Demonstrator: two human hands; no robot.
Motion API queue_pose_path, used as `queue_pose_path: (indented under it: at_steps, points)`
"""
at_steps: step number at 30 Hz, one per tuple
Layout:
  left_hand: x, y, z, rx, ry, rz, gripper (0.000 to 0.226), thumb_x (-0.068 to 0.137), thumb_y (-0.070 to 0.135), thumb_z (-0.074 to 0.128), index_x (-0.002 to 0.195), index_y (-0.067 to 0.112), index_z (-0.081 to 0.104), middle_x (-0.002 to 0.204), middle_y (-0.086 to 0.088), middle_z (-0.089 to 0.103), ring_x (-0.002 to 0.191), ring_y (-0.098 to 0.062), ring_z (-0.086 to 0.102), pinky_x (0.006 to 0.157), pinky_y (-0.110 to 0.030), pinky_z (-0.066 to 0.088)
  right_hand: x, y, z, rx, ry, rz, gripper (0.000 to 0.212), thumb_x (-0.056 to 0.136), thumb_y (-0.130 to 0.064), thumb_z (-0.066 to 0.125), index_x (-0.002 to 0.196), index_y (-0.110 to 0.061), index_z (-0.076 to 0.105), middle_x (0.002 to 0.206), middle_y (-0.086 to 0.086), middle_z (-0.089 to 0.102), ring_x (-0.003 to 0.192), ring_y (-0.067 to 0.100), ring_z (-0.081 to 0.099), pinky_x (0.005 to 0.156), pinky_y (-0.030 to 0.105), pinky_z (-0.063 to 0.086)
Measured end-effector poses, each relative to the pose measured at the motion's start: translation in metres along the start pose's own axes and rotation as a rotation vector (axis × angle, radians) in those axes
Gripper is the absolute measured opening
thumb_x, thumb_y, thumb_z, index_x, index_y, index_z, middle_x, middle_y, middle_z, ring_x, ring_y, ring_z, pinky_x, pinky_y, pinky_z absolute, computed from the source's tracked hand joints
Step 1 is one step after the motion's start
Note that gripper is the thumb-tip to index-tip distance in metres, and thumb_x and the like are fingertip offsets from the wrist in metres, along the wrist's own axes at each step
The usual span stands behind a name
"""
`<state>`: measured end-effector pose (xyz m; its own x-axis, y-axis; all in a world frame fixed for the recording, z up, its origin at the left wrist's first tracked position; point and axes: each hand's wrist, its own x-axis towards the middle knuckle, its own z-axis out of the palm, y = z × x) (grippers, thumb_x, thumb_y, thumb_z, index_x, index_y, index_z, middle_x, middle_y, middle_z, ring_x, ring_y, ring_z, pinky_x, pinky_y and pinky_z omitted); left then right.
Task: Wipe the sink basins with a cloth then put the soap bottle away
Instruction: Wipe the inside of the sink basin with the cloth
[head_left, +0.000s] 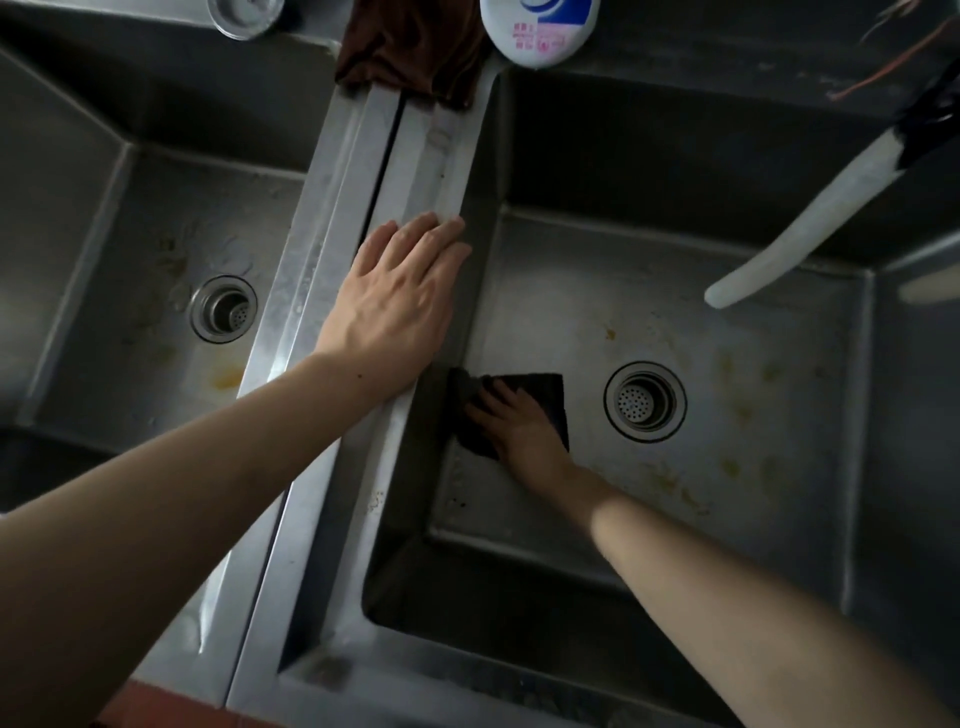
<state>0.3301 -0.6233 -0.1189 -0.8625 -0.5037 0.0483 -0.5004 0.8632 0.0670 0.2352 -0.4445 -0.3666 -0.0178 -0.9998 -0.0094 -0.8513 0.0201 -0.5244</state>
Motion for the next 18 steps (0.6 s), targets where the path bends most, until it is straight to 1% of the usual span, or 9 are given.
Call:
queue_pose_path:
  at_steps: [4, 6, 7, 9, 11, 13, 15, 17, 18]
  points:
    - [-0.002, 0.002, -0.001, 0.036, 0.005, 0.003, 0.043, 0.099, 0.009, 0.046, 0.142, 0.004, 0.051, 0.156, -0.014, 0.043, 0.146, -0.034, 0.035, 0.12, -0.05, 0.027, -0.042, -0.009, 0.002, 0.034, -0.192, -0.265, 0.065, 0.073, -0.005, 0.086, 0.133, -0.023, 0.069, 0.145, 0.008, 0.062, 0.136, 0.042, 0.054, 0.106, 0.063, 0.043]
    - [-0.005, 0.005, -0.004, 0.044, -0.004, 0.001, 0.044, 0.099, 0.008, 0.047, 0.143, 0.004, 0.049, 0.156, -0.015, 0.043, 0.147, -0.034, 0.034, 0.121, -0.05, 0.027, -0.063, -0.01, 0.001, 0.07, -0.289, -0.339, 0.06, 0.079, -0.006, 0.081, 0.135, -0.024, 0.068, 0.15, 0.006, 0.057, 0.142, 0.04, 0.048, 0.112, 0.064, 0.039]
    - [-0.009, 0.006, -0.005, 0.048, -0.003, -0.001, 0.044, 0.099, 0.008, 0.047, 0.143, 0.004, 0.049, 0.155, -0.015, 0.043, 0.147, -0.035, 0.035, 0.121, -0.049, 0.027, -0.071, -0.008, -0.001, 0.078, -0.345, -0.366, 0.057, 0.084, -0.01, 0.078, 0.137, -0.024, 0.066, 0.154, 0.006, 0.053, 0.146, 0.038, 0.042, 0.117, 0.063, 0.033]
    - [-0.021, 0.012, -0.006, 0.055, 0.001, 0.001, 0.043, 0.1, 0.008, 0.047, 0.143, 0.003, 0.05, 0.155, -0.016, 0.044, 0.146, -0.035, 0.036, 0.121, -0.049, 0.028, -0.085, 0.0, -0.008, 0.054, -0.463, -0.417, 0.058, 0.088, -0.019, 0.075, 0.144, -0.026, 0.06, 0.161, 0.003, 0.044, 0.154, 0.032, 0.03, 0.124, 0.054, 0.017]
    - [-0.034, 0.019, -0.005, 0.044, -0.001, 0.0, 0.044, 0.099, 0.005, 0.047, 0.143, 0.001, 0.05, 0.155, -0.017, 0.043, 0.146, -0.035, 0.036, 0.121, -0.049, 0.028, -0.094, 0.005, -0.016, 0.033, -0.534, -0.412, 0.063, 0.088, -0.022, 0.075, 0.147, -0.029, 0.056, 0.165, -0.001, 0.038, 0.157, 0.026, 0.023, 0.124, 0.048, 0.011]
    - [-0.045, 0.024, -0.004, 0.026, 0.001, -0.011, 0.046, 0.098, 0.003, 0.047, 0.143, 0.0, 0.049, 0.155, -0.018, 0.043, 0.147, -0.035, 0.035, 0.121, -0.049, 0.028, -0.096, 0.006, -0.021, 0.021, -0.549, -0.4, 0.064, 0.087, -0.022, 0.076, 0.148, -0.029, 0.056, 0.164, -0.001, 0.039, 0.156, 0.027, 0.027, 0.124, 0.05, 0.018]
    - [-0.052, 0.027, -0.002, 0.011, 0.009, -0.02, 0.048, 0.096, 0.001, 0.046, 0.144, 0.0, 0.048, 0.156, -0.018, 0.042, 0.147, -0.035, 0.034, 0.121, -0.05, 0.028, -0.09, 0.004, -0.023, 0.013, -0.523, -0.392, 0.067, 0.083, -0.021, 0.081, 0.146, -0.026, 0.058, 0.158, 0.003, 0.048, 0.149, 0.031, 0.04, 0.12, 0.054, 0.031]
    - [-0.056, 0.026, -0.001, 0.005, 0.022, -0.041, 0.049, 0.096, 0.0, 0.044, 0.145, 0.0, 0.048, 0.156, -0.017, 0.042, 0.148, -0.034, 0.033, 0.122, -0.049, 0.027, -0.075, -0.005, -0.02, 0.025, -0.457, -0.372, 0.064, 0.082, -0.007, 0.079, 0.142, -0.021, 0.062, 0.151, 0.007, 0.056, 0.139, 0.036, 0.053, 0.112, 0.056, 0.046]
    - [-0.057, 0.026, 0.0, 0.002, 0.026, -0.054, 0.05, 0.095, 0.0, 0.043, 0.145, 0.0, 0.047, 0.156, -0.017, 0.042, 0.148, -0.034, 0.033, 0.123, -0.048, 0.027, -0.065, -0.012, -0.019, 0.03, -0.418, -0.359, 0.065, 0.08, 0.0, 0.077, 0.141, -0.018, 0.062, 0.148, 0.009, 0.059, 0.135, 0.038, 0.057, 0.108, 0.055, 0.05]
